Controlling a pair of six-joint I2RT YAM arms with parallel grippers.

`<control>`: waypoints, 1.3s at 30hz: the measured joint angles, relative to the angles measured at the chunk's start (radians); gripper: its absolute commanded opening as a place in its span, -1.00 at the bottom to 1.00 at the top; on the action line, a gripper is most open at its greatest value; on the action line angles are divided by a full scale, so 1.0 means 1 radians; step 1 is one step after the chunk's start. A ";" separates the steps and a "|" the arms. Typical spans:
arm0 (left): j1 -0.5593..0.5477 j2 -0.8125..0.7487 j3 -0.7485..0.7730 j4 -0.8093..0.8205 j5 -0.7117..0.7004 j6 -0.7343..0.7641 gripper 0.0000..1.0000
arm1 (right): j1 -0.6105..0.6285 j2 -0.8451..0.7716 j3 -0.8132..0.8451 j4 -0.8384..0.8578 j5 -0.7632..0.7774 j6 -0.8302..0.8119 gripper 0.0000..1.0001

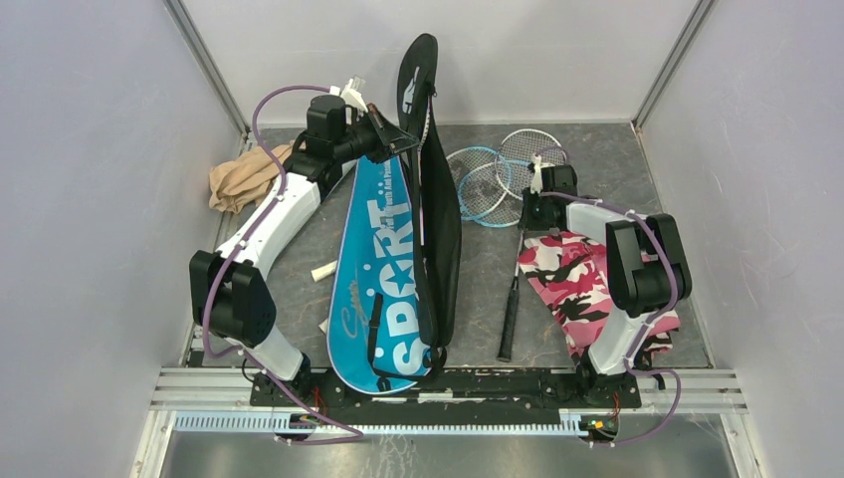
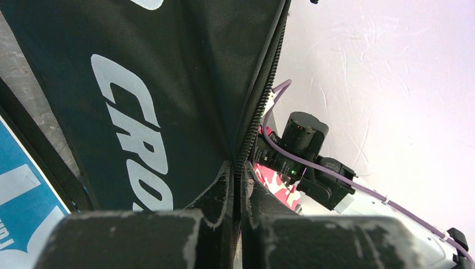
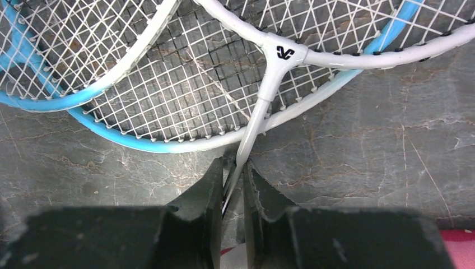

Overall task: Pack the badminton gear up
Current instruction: Pick up the racket from the center of the board, then place the racket in the racket bag.

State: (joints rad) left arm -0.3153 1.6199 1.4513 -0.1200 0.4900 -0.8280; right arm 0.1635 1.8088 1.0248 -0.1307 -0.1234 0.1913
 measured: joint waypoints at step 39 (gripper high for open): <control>0.092 0.057 0.065 -0.129 -0.153 -0.027 -0.96 | 0.007 -0.269 0.344 -0.398 -0.257 -0.158 -1.00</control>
State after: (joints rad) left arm -0.2237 1.6772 1.5162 -0.2489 0.3370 -0.8555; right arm 0.1707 1.5402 1.3693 -0.5285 -0.3801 0.0330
